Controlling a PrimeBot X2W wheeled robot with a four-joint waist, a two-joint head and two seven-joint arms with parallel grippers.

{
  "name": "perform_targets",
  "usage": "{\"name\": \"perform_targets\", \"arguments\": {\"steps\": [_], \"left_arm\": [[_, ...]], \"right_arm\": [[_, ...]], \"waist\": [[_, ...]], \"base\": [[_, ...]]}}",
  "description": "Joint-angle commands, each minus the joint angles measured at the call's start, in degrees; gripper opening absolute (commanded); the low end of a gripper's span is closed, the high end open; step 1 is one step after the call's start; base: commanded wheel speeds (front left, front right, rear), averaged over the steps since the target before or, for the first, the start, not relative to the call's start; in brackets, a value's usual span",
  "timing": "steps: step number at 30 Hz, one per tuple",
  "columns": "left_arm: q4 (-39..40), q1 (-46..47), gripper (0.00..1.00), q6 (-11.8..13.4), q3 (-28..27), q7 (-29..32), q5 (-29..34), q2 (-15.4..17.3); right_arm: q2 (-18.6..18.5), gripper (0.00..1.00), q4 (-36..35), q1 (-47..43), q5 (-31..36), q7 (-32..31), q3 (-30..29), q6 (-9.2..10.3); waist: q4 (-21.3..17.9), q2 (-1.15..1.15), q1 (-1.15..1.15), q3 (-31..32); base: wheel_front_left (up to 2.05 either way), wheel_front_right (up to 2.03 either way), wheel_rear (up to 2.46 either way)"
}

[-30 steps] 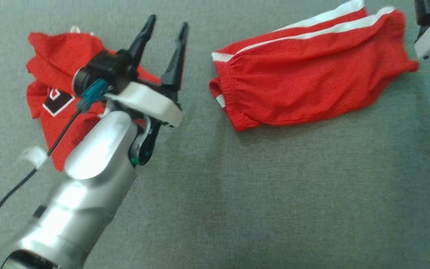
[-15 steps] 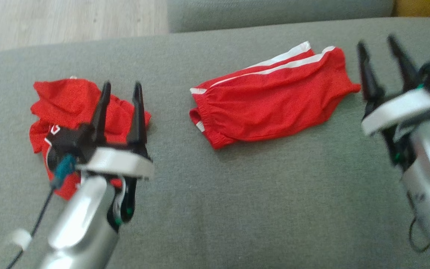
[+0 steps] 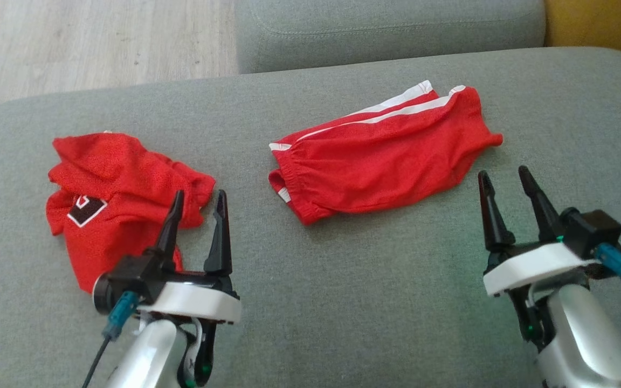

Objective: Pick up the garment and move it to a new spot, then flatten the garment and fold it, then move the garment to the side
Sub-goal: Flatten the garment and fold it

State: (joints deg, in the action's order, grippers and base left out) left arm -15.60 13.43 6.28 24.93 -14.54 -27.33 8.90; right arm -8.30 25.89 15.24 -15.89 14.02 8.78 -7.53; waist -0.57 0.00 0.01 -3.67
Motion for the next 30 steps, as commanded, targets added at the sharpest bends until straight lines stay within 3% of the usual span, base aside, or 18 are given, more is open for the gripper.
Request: {"name": "perform_targets", "arguments": {"steps": [1,10,16,20,30], "left_arm": [[2.0,1.3,1.00,-0.6,-2.8,-0.5,1.0,-0.1],[1.5,1.4,1.00,-3.2,-4.8,-0.5,3.8,-2.4],[0.7,3.4,1.00,-4.8,-4.6,-0.5,5.0,-3.5],[0.0,4.9,1.00,-5.7,-4.1,-0.5,5.7,-4.2],[-0.9,7.9,1.00,-6.9,-2.8,-0.5,6.3,-5.6]], "right_arm": [[0.7,1.00,-3.0,0.7,1.0,-0.4,0.4,0.04],[1.6,1.00,-7.7,-0.6,3.4,-3.6,-2.4,0.04],[1.5,1.00,-6.4,3.7,2.0,-8.1,-6.2,0.04],[1.8,1.00,-1.5,9.0,0.8,-11.6,-11.1,0.04],[4.2,1.00,18.9,23.1,1.2,-17.7,-28.3,0.04]], "waist": [[0.0,0.00,-0.01,0.0],[0.8,0.00,-0.01,-2.2],[2.6,0.00,-0.01,-6.1],[4.1,0.00,-0.01,-8.8],[8.1,0.00,-0.01,-13.1]], "base": [[0.00,0.00,0.00],[0.00,0.00,0.00],[0.00,0.00,0.00],[0.00,0.00,0.00],[0.00,0.00,0.00]]}}
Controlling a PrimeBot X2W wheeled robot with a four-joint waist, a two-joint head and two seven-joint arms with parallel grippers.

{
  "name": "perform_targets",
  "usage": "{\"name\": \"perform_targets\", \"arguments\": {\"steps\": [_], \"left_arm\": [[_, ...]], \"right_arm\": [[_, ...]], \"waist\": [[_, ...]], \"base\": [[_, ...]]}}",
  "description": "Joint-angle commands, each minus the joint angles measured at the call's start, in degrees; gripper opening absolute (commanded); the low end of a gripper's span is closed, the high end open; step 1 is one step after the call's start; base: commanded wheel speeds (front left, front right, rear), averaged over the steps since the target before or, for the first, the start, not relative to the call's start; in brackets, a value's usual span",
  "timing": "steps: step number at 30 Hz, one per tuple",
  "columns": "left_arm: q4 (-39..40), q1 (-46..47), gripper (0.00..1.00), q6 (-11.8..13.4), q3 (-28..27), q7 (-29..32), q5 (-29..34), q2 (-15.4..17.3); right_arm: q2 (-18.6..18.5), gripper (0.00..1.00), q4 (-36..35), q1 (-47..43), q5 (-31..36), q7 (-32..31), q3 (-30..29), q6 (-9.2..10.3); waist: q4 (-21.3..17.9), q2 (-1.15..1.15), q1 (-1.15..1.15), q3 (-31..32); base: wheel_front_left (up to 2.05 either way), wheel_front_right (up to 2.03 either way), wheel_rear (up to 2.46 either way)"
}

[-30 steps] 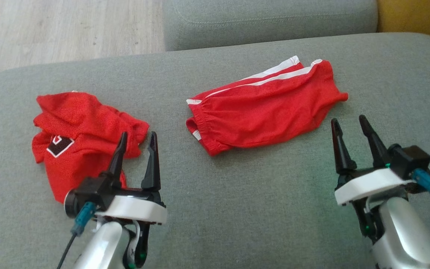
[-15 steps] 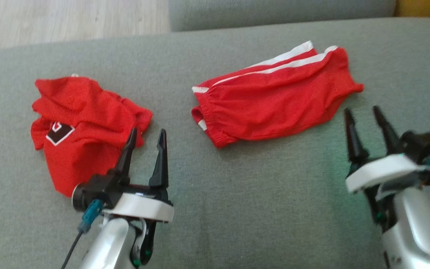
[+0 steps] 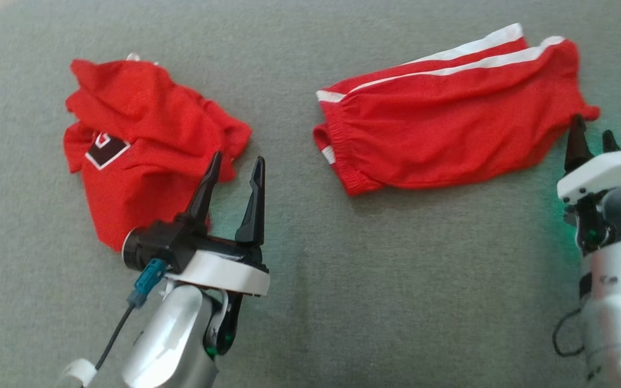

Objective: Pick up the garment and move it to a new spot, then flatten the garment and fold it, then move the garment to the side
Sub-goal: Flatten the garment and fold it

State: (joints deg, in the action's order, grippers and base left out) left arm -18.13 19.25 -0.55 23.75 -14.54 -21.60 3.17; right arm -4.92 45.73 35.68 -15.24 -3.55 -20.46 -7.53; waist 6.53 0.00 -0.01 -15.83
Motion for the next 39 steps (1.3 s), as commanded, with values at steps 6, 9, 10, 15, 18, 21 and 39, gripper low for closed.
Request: {"name": "perform_targets", "arguments": {"steps": [6,9,10,15,18,21,39], "left_arm": [[1.5,2.7,1.00,-0.2,-1.2,-0.5,0.4,-0.1],[1.5,2.9,1.00,-0.1,-1.2,-0.5,0.3,-0.2],[1.5,3.0,1.00,-0.1,-1.2,-0.5,0.3,-0.2],[1.5,3.5,1.00,0.0,-1.2,-0.5,0.1,-0.3],[1.8,3.7,1.00,0.2,-0.9,-0.5,-0.5,-0.3],[1.9,3.6,1.00,0.5,-0.9,-0.5,-0.8,-0.3],[2.5,0.8,1.00,0.1,-1.7,-0.5,-0.3,-0.3]], "right_arm": [[1.2,1.00,6.4,7.4,1.4,-0.9,-2.0,0.04],[0.9,1.00,10.0,9.2,2.3,-1.7,-2.9,0.04],[0.8,1.00,11.1,9.7,2.7,-2.1,-2.8,0.04],[0.0,0.00,13.8,12.0,3.4,-2.5,-1.0,0.04],[-1.2,0.00,13.5,12.8,2.6,-1.4,0.4,0.04],[-2.7,0.00,12.5,12.7,1.1,0.1,1.9,0.04],[-9.4,0.00,8.3,4.0,-5.2,4.6,2.0,0.04]], "waist": [[2.2,0.00,0.01,-2.3],[2.5,0.00,0.01,-2.8],[2.6,0.00,0.01,-2.9],[2.6,0.00,0.01,-3.3],[2.2,0.00,0.01,-3.1],[1.5,0.00,0.01,-2.6],[-2.4,0.00,0.01,1.7]], "base": [[0.00,0.00,0.00],[0.00,0.00,0.00],[0.00,0.00,0.00],[0.00,0.00,0.00],[0.00,0.00,0.00],[0.00,0.00,0.00],[0.00,0.00,0.00]]}}
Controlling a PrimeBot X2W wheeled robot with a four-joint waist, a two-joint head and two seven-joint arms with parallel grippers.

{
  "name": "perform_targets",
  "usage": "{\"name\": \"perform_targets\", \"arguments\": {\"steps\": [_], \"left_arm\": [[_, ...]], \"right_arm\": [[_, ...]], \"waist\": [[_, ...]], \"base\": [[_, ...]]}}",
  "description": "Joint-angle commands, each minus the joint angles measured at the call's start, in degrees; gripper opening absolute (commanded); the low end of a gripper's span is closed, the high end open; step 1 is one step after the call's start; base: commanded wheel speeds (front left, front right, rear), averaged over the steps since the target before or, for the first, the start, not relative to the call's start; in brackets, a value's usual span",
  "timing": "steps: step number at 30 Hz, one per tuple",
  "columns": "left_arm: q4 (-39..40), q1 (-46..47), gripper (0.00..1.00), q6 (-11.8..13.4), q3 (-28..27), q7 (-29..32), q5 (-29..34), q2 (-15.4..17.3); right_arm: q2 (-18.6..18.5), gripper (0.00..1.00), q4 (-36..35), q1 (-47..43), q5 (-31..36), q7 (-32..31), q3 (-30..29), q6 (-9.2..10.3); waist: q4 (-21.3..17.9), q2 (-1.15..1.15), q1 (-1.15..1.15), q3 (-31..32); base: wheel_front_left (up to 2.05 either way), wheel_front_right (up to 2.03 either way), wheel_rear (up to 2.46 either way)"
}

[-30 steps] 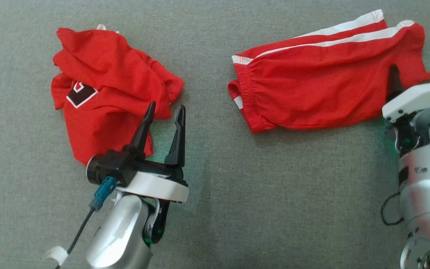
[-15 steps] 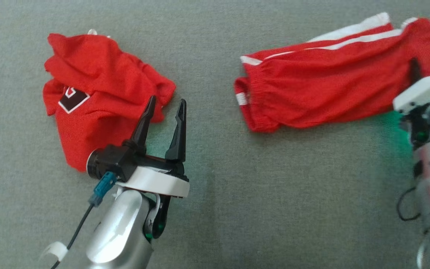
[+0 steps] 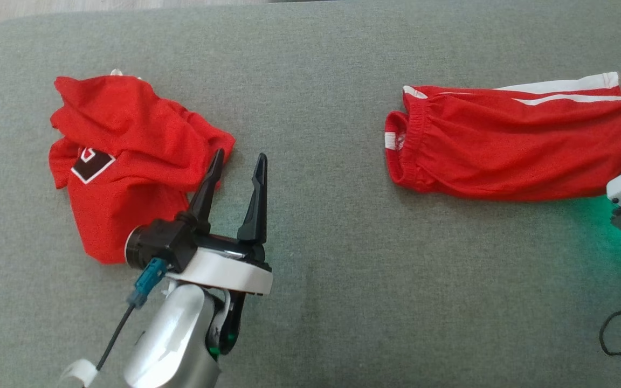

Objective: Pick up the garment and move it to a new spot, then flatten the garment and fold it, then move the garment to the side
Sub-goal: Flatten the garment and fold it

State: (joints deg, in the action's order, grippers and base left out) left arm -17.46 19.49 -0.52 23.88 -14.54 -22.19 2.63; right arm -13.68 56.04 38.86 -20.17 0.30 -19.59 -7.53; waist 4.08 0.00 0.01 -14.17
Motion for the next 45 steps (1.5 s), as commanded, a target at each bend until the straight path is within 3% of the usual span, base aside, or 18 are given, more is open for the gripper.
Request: {"name": "perform_targets", "arguments": {"steps": [1,12,28,37,43,44,45], "left_arm": [[1.8,0.5,1.00,0.1,-1.9,-0.5,0.3,0.3],[0.9,-0.5,1.00,-0.1,-2.7,-0.5,0.8,0.2],[0.2,-2.4,1.00,-0.1,-3.7,-0.5,0.5,0.2],[0.1,-3.3,1.00,0.1,-4.0,-0.5,0.4,0.2],[0.0,-3.7,1.00,0.2,-4.1,-0.5,0.4,0.2],[0.0,-3.7,1.00,0.3,-4.1,-0.5,0.4,0.2],[0.0,-3.8,1.00,0.3,-4.2,-0.5,0.4,0.2]], "right_arm": [[-0.5,0.00,-2.0,0.9,-0.4,1.0,1.3,0.04],[2.5,0.00,-5.3,0.2,-4.5,4.2,8.0,0.04],[5.0,0.00,-17.6,-5.2,-17.4,5.3,28.9,0.04],[4.1,0.00,-17.9,-8.0,-21.2,4.9,41.0,0.04],[3.3,0.00,-13.5,-9.0,-21.4,2.5,48.1,0.04],[3.1,0.20,-12.7,-8.9,-20.6,2.3,49.6,0.04],[3.2,1.00,-12.1,-8.8,-20.0,2.3,51.1,0.04]], "waist": [[0.1,0.00,-0.01,0.0],[0.8,0.00,-0.01,2.5],[3.0,0.00,-0.01,6.5],[5.0,0.00,-0.01,7.5],[5.4,0.00,-0.01,8.0],[5.3,0.00,-0.01,8.0],[5.2,0.00,-0.01,8.1]], "base": [[0.00,0.00,0.00],[0.00,0.00,0.00],[0.00,0.00,0.00],[0.00,0.00,0.00],[0.00,0.00,0.00],[0.00,0.00,0.00],[0.00,0.00,0.00]]}}
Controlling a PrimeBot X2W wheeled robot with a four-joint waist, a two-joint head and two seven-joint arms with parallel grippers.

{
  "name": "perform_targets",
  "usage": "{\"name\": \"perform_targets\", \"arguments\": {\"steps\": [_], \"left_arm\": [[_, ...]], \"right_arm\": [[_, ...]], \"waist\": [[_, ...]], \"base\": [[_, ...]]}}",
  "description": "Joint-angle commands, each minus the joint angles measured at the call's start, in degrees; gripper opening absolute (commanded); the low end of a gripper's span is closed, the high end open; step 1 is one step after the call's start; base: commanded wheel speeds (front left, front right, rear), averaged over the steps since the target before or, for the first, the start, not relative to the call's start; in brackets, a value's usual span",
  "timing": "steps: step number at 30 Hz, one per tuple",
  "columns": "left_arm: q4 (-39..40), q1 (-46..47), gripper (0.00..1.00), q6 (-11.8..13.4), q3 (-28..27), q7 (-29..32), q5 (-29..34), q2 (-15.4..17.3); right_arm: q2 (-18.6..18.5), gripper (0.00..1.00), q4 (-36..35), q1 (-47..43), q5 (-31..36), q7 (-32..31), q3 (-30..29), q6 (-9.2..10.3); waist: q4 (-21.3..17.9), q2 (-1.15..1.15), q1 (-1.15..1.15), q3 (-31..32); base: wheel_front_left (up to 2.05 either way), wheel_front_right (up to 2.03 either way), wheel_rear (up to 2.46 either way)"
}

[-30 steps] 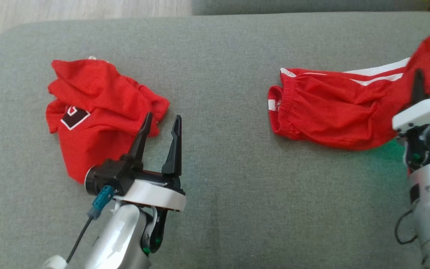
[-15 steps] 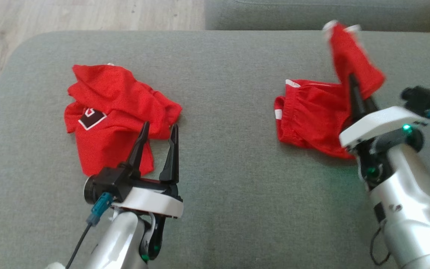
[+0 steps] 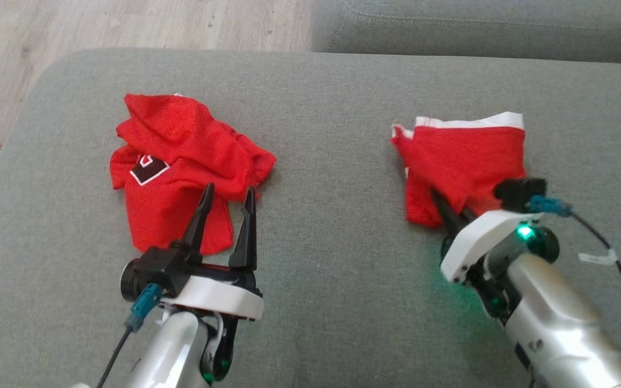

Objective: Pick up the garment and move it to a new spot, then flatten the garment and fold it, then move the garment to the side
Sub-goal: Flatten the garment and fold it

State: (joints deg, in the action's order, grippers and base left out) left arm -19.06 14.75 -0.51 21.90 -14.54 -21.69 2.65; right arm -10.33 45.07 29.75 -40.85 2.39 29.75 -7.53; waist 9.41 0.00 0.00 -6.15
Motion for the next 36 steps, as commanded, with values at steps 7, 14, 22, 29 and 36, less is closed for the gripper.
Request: {"name": "perform_targets", "arguments": {"steps": [7,14,22,29,36], "left_arm": [[1.7,0.7,1.00,0.5,-2.7,-0.5,-0.2,0.4],[2.6,1.1,1.00,0.6,-4.1,-0.5,-0.2,0.8],[5.1,2.5,1.00,0.0,-6.5,-0.5,0.1,0.7],[6.4,2.6,1.00,-1.4,-7.7,-0.5,1.7,0.5],[6.7,0.3,1.00,-2.5,-8.4,-0.5,3.4,0.3]], "right_arm": [[0.8,1.00,-0.1,0.4,1.9,-1.3,10.6,0.04],[-1.8,1.00,-3.4,2.3,2.0,3.9,12.9,0.04],[-6.9,1.00,-5.0,4.9,13.3,12.1,-0.2,0.04],[-3.4,1.00,-14.6,-2.5,30.2,12.6,-18.7,0.04],[5.0,1.00,-24.0,-13.7,39.5,12.6,-27.3,0.04]], "waist": [[-2.0,0.00,0.00,0.8],[-5.6,0.00,0.00,2.1],[-9.8,0.00,0.00,1.8],[-12.2,0.00,0.00,1.1],[-13.4,0.00,0.00,0.9]], "base": [[0.00,0.00,0.00],[0.00,0.00,0.00],[0.00,0.00,0.00],[0.00,0.00,0.00],[0.00,0.00,0.00]]}}
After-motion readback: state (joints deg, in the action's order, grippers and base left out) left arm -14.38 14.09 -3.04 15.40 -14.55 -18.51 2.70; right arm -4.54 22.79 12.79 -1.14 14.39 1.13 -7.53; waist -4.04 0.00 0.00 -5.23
